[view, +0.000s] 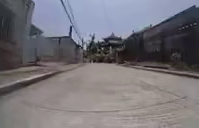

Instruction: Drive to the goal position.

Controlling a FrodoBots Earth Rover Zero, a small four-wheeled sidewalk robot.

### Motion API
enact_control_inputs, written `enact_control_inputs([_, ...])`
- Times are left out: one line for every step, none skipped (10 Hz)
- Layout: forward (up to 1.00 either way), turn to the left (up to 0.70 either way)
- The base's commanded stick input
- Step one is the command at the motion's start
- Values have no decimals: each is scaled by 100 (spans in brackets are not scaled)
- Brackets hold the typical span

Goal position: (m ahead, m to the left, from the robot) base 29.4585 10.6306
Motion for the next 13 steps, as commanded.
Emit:
enact_control_inputs([100, 0])
enact_control_inputs([100, 0])
enact_control_inputs([100, 0])
enact_control_inputs([100, 0])
enact_control_inputs([100, 0])
enact_control_inputs([100, 0])
enact_control_inputs([100, 0])
enact_control_inputs([100, 0])
enact_control_inputs([100, 0])
enact_control_inputs([100, 0])
enact_control_inputs([100, 0])
enact_control_inputs([100, 0])
enact_control_inputs([100, 0])
